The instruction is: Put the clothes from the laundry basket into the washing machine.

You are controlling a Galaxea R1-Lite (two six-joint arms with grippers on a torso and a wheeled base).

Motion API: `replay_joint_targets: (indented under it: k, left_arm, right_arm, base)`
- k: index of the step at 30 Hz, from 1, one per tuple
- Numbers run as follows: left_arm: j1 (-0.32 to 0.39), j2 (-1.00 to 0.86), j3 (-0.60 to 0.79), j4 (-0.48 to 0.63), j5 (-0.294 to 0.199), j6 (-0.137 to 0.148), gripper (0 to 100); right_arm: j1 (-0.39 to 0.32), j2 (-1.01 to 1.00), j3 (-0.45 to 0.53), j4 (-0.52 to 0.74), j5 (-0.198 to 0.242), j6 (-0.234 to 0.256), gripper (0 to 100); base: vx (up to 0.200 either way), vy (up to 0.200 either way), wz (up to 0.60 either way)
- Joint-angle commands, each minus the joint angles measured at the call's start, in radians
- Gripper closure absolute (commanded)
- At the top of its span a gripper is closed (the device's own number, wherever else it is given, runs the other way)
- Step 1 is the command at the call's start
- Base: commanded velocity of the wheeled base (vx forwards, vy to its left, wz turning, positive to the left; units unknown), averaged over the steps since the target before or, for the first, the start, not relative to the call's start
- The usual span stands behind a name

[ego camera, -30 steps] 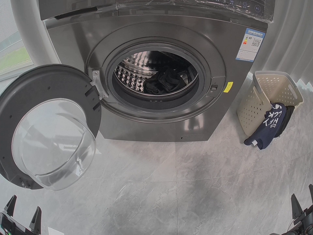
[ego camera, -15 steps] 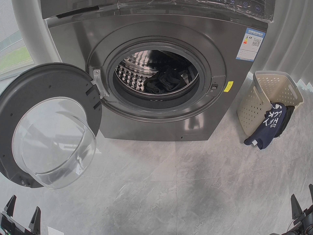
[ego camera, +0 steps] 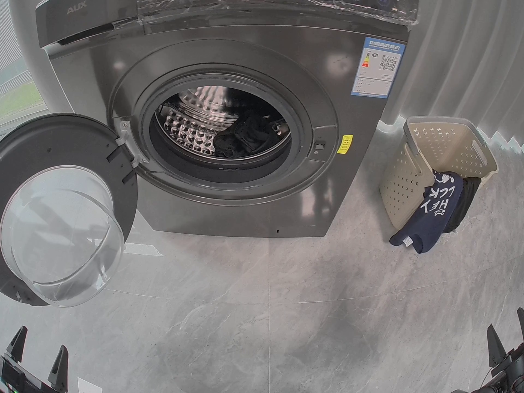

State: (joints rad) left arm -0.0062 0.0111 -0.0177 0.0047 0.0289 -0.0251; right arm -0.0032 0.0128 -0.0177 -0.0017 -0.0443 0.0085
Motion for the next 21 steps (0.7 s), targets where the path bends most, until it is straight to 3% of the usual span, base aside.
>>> replay_joint_targets:
  k: [1, 21]
  left_arm:
    - [0.000, -0.011, 0.018, 0.000, 0.000, -0.001, 0]
    - [0.000, -0.011, 0.018, 0.000, -0.001, 0.005, 0]
  right_arm:
    - [0.000, -0.013, 0.018, 0.000, 0.000, -0.001, 0]
    - [0.000, -0.013, 0.018, 0.000, 0.000, 0.001, 0]
  base:
    - [0.000, -0.200, 0.00]
    - [0.000, -0.200, 0.00]
